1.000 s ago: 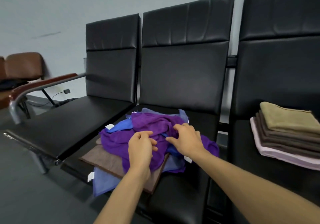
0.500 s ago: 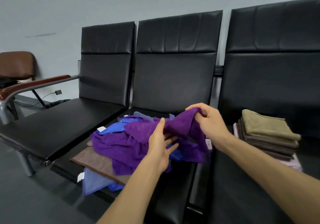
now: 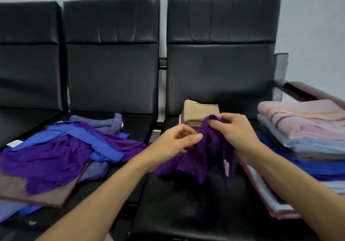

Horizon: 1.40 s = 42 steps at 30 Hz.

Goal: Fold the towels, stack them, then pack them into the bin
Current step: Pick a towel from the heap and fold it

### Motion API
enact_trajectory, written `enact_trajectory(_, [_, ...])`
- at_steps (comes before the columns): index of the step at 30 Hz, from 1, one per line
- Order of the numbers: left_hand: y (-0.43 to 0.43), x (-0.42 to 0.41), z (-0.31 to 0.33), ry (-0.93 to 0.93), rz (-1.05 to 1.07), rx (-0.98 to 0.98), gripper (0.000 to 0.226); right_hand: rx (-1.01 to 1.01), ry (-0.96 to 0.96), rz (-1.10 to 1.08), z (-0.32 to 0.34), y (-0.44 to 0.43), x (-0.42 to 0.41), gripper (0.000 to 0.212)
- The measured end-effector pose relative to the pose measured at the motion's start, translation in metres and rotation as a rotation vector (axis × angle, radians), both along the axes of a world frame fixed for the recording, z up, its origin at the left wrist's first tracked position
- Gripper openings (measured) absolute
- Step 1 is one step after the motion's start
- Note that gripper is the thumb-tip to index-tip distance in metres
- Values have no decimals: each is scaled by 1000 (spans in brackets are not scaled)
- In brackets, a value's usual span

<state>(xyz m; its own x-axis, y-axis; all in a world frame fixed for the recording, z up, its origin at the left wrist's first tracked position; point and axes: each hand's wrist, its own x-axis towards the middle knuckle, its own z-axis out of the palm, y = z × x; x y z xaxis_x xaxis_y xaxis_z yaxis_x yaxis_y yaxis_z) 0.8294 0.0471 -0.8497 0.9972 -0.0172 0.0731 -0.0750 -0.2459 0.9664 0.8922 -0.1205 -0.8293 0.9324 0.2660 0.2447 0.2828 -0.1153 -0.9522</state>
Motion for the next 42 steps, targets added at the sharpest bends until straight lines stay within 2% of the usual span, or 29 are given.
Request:
enact_trajectory(2, [-22, 3, -3, 42, -56, 103, 49, -2, 14, 0, -11, -19, 0, 8])
enact_trajectory(4, [-37, 8, -9, 33, -38, 231, 58, -79, -8, 34, -17, -30, 1, 9])
enact_trajectory(9, [-46, 21, -17, -81, 80, 312, 42, -206, -180, 88, -13, -51, 5, 21])
enact_trajectory(12, [-30, 23, -15, -142, 144, 435, 35, -239, -201, 110, -9, -67, 4, 24])
enact_trajectory(18, [19, 11, -11, -224, 264, 740, 16, -732, -539, 43, -9, -86, 2, 23])
enact_trajectory(20, [35, 5, -7, -244, 375, 740, 15, -862, -581, 69, -14, -89, 1, 25])
enact_trajectory(23, [55, -3, -2, -276, 630, 591, 15, -1013, -588, 50, -20, -91, 2, 21])
enact_trajectory(25, [66, -5, -2, -232, 753, 391, 14, -965, -568, 1, -18, -89, 2, 11])
enact_trajectory(27, [73, -6, -2, -159, 785, 145, 16, -824, -507, -58, -13, -84, 2, 12])
enact_trajectory(28, [74, -4, -2, -125, 776, 23, 17, -701, -434, -79, -11, -80, 2, 13])
enact_trajectory(30, [73, 0, -1, -77, 742, -169, 17, -319, -196, -60, -7, -71, 2, 15])
enact_trajectory(32, [66, 5, -1, -68, 715, -266, 17, 12, 52, -11, -5, -57, 4, 16])
enact_trajectory(34, [61, 17, -7, -105, 737, -191, 17, 161, 160, -11, -8, -45, 12, 17])
enact_trajectory(37, [55, 30, -10, -240, 823, 3, 22, 206, 69, -78, -14, -34, 30, 20])
enact_trajectory(40, [46, 43, 5, -436, 900, -8, 18, 70, -313, -291, -7, -42, 39, 16])
enact_trajectory(42, [39, 45, 17, -579, 868, -51, 14, 35, -512, -398, 6, -52, 37, 15])
